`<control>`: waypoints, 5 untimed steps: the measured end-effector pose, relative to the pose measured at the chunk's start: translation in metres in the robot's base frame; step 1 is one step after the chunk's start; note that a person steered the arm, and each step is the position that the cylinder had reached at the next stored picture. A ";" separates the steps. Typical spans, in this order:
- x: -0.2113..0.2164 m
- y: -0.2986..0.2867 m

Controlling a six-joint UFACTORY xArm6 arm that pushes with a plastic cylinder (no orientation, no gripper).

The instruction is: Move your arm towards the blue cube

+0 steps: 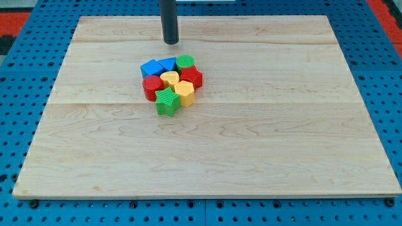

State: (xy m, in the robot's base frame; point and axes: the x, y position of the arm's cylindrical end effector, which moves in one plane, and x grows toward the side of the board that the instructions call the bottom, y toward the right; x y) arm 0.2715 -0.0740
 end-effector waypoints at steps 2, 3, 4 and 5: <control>0.000 -0.026; 0.000 -0.027; 0.000 -0.027; 0.000 -0.027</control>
State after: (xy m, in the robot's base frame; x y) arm 0.2715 -0.1007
